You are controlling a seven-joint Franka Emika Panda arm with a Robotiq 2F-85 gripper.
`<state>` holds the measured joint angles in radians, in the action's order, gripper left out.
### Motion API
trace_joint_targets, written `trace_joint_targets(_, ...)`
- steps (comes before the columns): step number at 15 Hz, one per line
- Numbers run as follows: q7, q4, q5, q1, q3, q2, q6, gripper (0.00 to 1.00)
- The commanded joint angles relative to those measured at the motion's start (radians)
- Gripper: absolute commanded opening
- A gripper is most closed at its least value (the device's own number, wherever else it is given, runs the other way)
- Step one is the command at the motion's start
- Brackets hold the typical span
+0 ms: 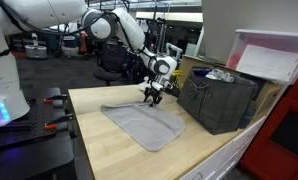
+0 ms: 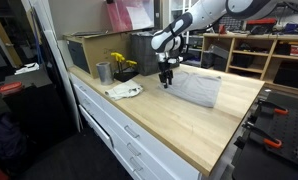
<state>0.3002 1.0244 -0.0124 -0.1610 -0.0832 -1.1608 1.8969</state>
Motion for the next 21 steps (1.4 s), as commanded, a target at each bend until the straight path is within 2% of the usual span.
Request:
trace_joint_targets(1, -0.039, 0.052, 0.018, -0.012, -0.002, 0.048, -0.021, 0.36)
trace_joint_targets(2, -0.044, 0.053, 0.016, -0.012, -0.001, 0.052, -0.02, 0.27)
trace_joint_targets(3, -0.049, 0.055, 0.011, -0.011, 0.002, 0.058, -0.018, 0.7)
trace_joint_targets(4, -0.056, 0.059, 0.011, -0.012, 0.003, 0.065, -0.017, 0.66)
trace_joint_targets(5, -0.065, 0.062, 0.01, -0.012, 0.003, 0.069, -0.015, 0.67)
trace_joint_targets(6, -0.069, 0.066, 0.009, -0.012, 0.003, 0.073, -0.014, 0.36)
trace_joint_targets(7, -0.073, 0.067, 0.009, -0.011, 0.004, 0.076, -0.015, 0.27)
trace_joint_targets(8, -0.081, 0.068, 0.008, -0.011, 0.003, 0.078, -0.016, 0.25)
trace_joint_targets(10, -0.085, 0.068, 0.008, -0.01, 0.002, 0.08, -0.021, 0.1)
trace_joint_targets(11, -0.087, 0.068, 0.008, -0.01, 0.002, 0.081, -0.021, 0.12)
trace_joint_targets(12, -0.091, 0.069, 0.008, -0.009, 0.002, 0.082, -0.022, 0.0)
trace_joint_targets(17, -0.098, 0.075, 0.006, -0.006, 0.001, 0.09, -0.021, 0.0)
trace_joint_targets(18, -0.102, 0.076, 0.003, -0.004, 0.004, 0.09, -0.018, 0.26)
trace_joint_targets(19, -0.107, 0.077, -0.001, -0.001, 0.008, 0.089, -0.014, 0.27)
trace_joint_targets(21, -0.116, 0.076, -0.009, 0.006, 0.015, 0.083, -0.01, 0.4)
